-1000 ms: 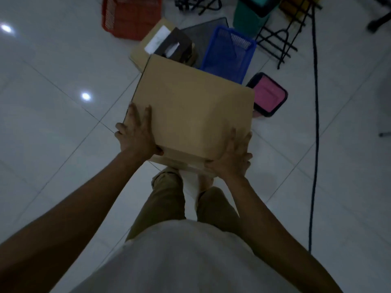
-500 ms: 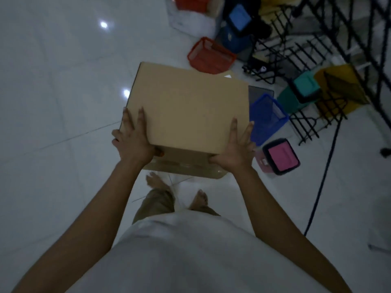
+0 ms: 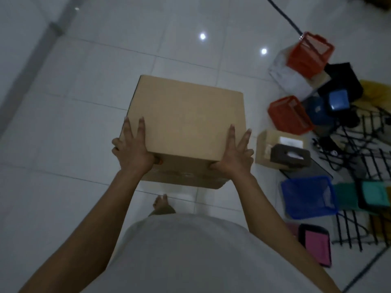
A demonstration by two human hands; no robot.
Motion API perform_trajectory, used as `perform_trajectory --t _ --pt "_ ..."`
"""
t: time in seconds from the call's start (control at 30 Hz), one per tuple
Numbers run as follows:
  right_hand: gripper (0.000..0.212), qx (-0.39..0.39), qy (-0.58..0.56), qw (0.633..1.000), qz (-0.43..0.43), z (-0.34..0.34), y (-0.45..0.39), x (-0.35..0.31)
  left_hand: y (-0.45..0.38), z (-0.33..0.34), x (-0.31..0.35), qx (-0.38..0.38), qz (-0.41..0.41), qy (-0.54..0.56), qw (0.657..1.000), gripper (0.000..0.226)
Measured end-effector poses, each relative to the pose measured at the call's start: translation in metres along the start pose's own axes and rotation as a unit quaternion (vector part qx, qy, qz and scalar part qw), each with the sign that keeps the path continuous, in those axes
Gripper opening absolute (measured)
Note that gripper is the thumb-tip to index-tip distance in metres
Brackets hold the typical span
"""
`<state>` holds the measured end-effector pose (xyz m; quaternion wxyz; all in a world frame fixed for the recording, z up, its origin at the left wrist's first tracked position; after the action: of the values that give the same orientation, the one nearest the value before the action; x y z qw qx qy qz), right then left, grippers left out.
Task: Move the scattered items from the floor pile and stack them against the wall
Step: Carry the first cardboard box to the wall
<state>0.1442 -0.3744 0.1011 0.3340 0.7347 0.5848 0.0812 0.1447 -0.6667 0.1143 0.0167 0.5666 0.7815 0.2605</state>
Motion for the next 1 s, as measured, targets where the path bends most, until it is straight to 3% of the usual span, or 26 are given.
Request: perform_trajectory --t 0.43,0.73,1.0 --pt "0.138 -0.069 0.07 0.983 -0.158 0.029 -0.091 -0.263 -0.081 -0.116 -0.179 0.083 -0.137 0.052 0.986 0.134" --pt "0.141 -0.113 0.183 0.944 -0.251 0.014 -0.179 -0.381 -0.131 -0.142 -0.22 0.083 -0.282 0.119 0.948 0.137" --pt "0.142 -0.133 0.266 0.888 -0.351 -0.029 -0.282 -0.498 -0.208 -0.174 -0.211 0.129 -0.367 0.156 0.908 0.134"
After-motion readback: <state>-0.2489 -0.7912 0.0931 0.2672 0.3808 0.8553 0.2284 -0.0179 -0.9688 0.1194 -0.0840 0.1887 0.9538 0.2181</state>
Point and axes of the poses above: each hand's wrist, its own y-axis away from the middle knuckle, its own z-axis out of the palm, x = y × z, the point moved 9 cm from there along -y, towards the middle knuckle, and after that the axes turned 9 degrees about -x, right-handed, at the moved point
